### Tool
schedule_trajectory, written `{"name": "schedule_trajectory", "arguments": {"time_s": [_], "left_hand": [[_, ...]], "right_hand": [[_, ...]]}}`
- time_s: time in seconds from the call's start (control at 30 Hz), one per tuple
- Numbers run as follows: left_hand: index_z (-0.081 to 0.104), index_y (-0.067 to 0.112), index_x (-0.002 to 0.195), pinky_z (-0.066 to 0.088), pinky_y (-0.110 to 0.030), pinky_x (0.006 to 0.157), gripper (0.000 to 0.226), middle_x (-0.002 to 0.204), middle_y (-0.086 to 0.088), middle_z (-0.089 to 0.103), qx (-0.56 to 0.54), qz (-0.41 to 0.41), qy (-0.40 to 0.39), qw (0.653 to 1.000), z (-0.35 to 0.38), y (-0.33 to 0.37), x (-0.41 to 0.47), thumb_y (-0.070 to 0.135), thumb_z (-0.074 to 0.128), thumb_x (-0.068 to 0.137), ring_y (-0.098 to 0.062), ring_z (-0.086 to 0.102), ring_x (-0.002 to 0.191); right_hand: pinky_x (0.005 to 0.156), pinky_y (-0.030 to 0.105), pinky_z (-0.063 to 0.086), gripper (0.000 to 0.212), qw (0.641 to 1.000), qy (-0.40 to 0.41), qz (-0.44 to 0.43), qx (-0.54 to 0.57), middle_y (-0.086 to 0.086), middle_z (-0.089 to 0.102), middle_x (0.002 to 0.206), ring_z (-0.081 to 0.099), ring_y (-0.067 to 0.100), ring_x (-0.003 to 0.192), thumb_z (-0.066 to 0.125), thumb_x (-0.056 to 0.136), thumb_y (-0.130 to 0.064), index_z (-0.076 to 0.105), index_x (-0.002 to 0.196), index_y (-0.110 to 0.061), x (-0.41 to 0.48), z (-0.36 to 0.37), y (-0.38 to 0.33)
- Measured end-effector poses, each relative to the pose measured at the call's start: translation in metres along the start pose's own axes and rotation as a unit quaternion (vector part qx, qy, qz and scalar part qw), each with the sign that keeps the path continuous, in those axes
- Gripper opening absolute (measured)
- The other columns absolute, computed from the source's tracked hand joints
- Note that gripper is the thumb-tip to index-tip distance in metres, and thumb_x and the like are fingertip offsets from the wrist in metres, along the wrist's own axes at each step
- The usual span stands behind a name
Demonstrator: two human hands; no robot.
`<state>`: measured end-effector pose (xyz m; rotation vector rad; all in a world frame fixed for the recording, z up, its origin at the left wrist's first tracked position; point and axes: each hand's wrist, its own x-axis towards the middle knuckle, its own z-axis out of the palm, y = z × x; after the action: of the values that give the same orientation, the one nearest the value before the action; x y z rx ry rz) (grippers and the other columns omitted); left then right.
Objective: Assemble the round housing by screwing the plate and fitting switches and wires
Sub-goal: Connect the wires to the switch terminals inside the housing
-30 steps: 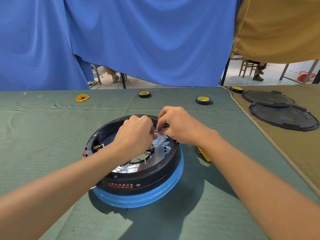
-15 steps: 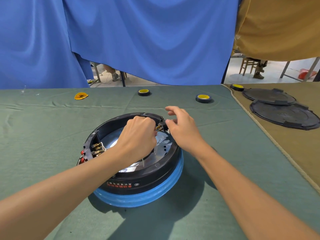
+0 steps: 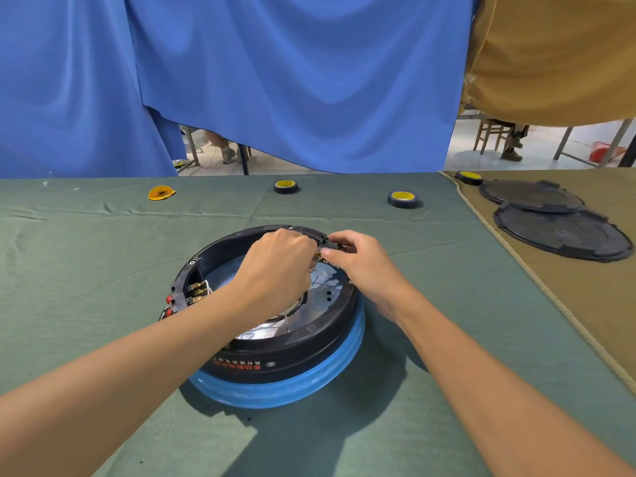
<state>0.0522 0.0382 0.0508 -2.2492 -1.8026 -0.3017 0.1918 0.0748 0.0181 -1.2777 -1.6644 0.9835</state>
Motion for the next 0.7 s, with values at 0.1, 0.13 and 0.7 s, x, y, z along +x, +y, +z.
{"name": "schedule_trajectory", "arguments": {"time_s": [0.1,0.13,0.7], "left_hand": [[0.067,0.016,0.110,0.046,-0.033,0.079,0.023,0.105,-0.003,0.069,0.031,0.024,0.005,0.999,-0.005,-0.003,-0.001,0.030,0.050,0.102,-0.025,0.063,0.098],[0.067,0.017,0.110,0.043,-0.033,0.077,0.026,0.104,-0.003,0.069,0.033,0.024,0.009,0.999,-0.007,-0.004,-0.002,0.034,0.049,0.102,-0.025,0.063,0.098],[0.034,0.006,0.148,0.020,-0.054,0.116,0.107,0.157,-0.022,0.023,-0.221,-0.287,0.172,0.916,0.023,-0.047,-0.074,0.081,0.043,0.073,-0.037,0.014,0.148]], "right_hand": [[0.100,0.043,0.049,0.032,0.999,0.015,0.009,0.027,-0.001,0.065,0.116,0.060,0.018,0.110,0.063,0.091,-0.014,0.062,0.123,-0.015,0.000,0.002,0.002],[0.099,0.043,0.049,0.031,0.999,0.027,0.005,0.029,-0.001,0.065,0.114,0.061,0.018,0.109,0.064,0.090,-0.013,0.064,0.120,-0.015,0.002,0.003,0.002],[0.094,0.039,0.046,0.036,0.984,0.163,0.063,-0.021,0.002,0.057,0.124,0.053,0.021,0.112,0.058,0.090,-0.033,0.055,0.123,-0.019,0.007,0.040,-0.011]]}}
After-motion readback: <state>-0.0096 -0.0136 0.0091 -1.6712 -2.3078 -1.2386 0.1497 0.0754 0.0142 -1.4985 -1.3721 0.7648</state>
